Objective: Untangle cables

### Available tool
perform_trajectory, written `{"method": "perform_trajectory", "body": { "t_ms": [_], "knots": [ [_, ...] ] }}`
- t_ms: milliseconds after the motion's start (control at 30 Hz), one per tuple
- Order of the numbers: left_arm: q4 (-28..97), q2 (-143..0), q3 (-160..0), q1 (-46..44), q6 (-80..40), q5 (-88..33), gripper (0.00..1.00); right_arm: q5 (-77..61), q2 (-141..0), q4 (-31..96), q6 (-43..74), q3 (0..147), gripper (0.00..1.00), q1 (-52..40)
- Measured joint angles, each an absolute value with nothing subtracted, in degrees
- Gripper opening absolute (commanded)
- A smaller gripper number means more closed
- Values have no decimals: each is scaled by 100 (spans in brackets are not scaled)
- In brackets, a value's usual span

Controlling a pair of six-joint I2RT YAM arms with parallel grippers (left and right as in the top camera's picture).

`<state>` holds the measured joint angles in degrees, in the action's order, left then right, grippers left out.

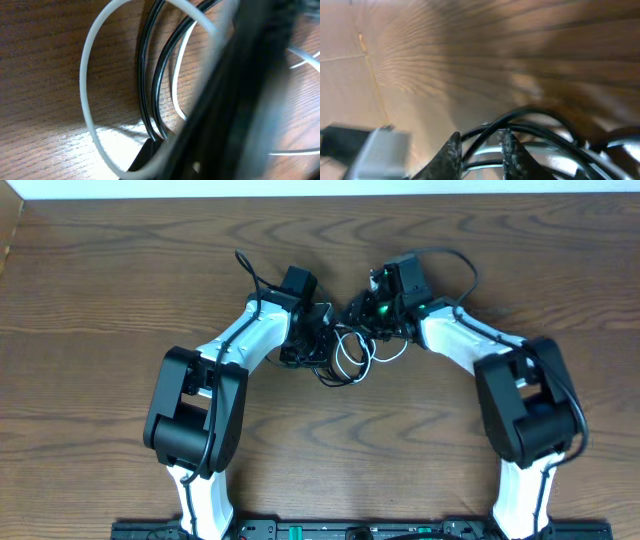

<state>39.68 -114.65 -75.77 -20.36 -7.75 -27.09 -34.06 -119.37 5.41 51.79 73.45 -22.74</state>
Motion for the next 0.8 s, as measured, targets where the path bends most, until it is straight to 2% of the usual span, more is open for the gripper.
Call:
{"method": "perform_trajectory", "body": {
  "t_ms": [200, 433, 633, 800],
  "knots": [
    [4005, -11465, -7577, -2036, -788, -2709, 7, -3413, -12001, 167, 5408, 7345, 1, -2239],
    [4056, -11465, -7577, -2036, -788, -2709, 7, -3806, -12001, -178, 5516, 7345, 1, -1953],
    [4053, -11465, -7577, -2036, -788, -2709, 7, -4700, -12001, -412, 5802, 7345, 1, -1286],
    [4053, -11465, -7577, -2038, -784, -2709, 8, -4856, -12001, -320, 5865, 7345, 1, -823]
  ]
}}
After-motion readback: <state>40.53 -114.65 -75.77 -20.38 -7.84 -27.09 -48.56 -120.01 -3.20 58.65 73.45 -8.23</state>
